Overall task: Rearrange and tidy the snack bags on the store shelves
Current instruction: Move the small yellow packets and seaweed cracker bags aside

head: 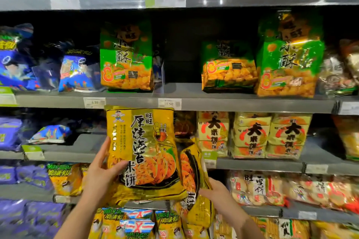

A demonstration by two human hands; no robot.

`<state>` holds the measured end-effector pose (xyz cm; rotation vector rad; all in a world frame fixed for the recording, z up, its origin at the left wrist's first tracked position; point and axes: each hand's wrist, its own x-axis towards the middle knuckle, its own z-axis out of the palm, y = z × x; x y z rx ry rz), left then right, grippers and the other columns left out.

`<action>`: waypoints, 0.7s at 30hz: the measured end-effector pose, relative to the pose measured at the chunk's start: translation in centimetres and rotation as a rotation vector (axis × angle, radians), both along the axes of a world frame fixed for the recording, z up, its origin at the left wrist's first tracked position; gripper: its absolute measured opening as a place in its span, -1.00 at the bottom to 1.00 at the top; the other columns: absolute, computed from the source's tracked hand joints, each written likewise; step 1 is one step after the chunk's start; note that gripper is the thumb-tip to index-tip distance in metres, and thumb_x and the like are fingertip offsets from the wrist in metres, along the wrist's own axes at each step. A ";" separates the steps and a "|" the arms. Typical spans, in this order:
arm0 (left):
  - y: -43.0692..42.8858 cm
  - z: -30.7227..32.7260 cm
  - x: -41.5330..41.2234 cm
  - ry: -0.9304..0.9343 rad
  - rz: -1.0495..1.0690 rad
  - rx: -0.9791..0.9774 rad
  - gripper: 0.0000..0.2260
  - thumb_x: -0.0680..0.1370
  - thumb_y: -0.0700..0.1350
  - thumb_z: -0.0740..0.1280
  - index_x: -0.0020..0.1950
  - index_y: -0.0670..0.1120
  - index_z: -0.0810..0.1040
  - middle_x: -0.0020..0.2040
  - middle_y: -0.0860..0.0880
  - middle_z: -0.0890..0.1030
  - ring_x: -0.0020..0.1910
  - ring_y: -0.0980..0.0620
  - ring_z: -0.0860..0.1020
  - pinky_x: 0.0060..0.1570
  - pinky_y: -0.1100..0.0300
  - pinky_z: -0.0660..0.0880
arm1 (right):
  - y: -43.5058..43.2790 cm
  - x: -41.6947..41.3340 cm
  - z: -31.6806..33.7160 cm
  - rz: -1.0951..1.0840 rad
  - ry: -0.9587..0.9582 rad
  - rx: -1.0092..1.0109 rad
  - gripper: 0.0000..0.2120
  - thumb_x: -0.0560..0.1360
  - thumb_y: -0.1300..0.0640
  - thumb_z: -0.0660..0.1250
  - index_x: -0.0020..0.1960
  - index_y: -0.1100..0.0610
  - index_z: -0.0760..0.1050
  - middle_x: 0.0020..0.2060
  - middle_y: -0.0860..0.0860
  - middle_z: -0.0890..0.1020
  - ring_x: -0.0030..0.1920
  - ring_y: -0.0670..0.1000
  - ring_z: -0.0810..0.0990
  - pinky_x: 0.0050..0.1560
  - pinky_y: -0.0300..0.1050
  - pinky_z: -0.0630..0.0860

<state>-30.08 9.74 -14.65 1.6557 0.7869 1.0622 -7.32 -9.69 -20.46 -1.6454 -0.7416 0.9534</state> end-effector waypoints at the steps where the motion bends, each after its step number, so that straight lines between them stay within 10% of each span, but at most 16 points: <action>1: 0.0 -0.4 0.4 -0.010 -0.003 -0.016 -0.27 0.31 -0.16 0.48 0.22 0.49 0.27 0.30 0.22 0.44 0.15 0.33 0.49 0.08 0.25 0.43 | 0.4 0.6 -0.2 0.017 -0.007 -0.019 -0.67 0.50 0.31 0.25 0.00 -0.10 0.59 -0.16 -0.20 0.70 -0.10 -0.16 0.65 -0.13 -0.30 0.52; 4: 0.1 -1.1 1.2 -0.004 0.002 -0.037 -0.27 0.36 -0.24 0.45 0.30 0.39 0.26 0.38 0.08 0.41 0.21 0.12 0.49 0.15 0.14 0.46 | 1.4 2.3 -0.8 -0.001 -0.027 -0.056 -0.75 0.49 0.34 0.27 0.03 0.05 0.60 -0.24 -0.10 0.72 -0.16 -0.05 0.67 -0.10 -0.20 0.55; 7: 0.5 -2.0 1.2 0.005 0.005 -0.062 -0.30 0.31 -0.18 0.47 0.20 0.47 0.29 0.25 0.28 0.42 0.01 0.44 0.47 0.01 0.33 0.42 | 1.9 3.8 -0.5 -0.046 -0.082 -0.077 -0.75 0.51 0.22 0.30 0.18 0.22 0.54 0.02 0.10 0.66 0.05 0.17 0.61 0.20 0.11 0.48; 9: 0.7 -2.7 1.1 0.019 -0.004 -0.102 -0.30 0.29 -0.17 0.48 0.16 0.49 0.30 0.16 0.37 0.40 -0.05 0.51 0.46 -0.03 0.37 0.39 | 2.0 4.4 0.2 -0.043 -0.176 -0.118 -0.62 0.52 0.12 0.30 0.30 0.21 0.44 0.23 0.03 0.52 0.17 0.09 0.54 0.23 -0.05 0.43; 12: 1.6 -3.9 1.6 0.014 -0.021 -0.159 -0.30 0.32 -0.26 0.46 0.26 0.35 0.34 0.11 0.32 0.48 -0.09 0.47 0.52 -0.03 0.35 0.45 | 2.2 5.3 1.0 -0.043 -0.372 -0.238 -0.61 0.55 0.05 0.24 0.35 0.13 0.40 0.21 0.11 0.57 0.10 0.06 0.59 0.02 -0.09 0.51; 15: 3.0 -4.4 3.0 0.011 -0.032 -0.182 -0.30 0.35 -0.32 0.44 0.38 0.14 0.33 -0.01 0.25 0.62 -0.13 0.28 0.62 -0.21 0.42 0.54 | 2.2 6.1 0.9 0.019 -0.550 -0.353 -0.70 0.57 0.02 0.17 0.27 0.01 0.47 -0.30 -0.02 0.63 -0.50 -0.21 0.47 -0.51 -0.27 0.31; 21: 5.1 -4.0 7.6 0.065 -0.123 -0.133 -0.34 0.37 -0.22 0.47 0.34 0.26 0.34 0.05 0.01 0.64 -0.18 0.10 0.61 -0.17 0.27 0.55 | 2.7 7.3 0.7 0.023 -0.710 -0.529 -0.74 0.59 0.01 0.12 0.19 0.01 0.50 0.11 -0.03 0.60 0.03 -0.04 0.53 -0.11 -0.20 0.34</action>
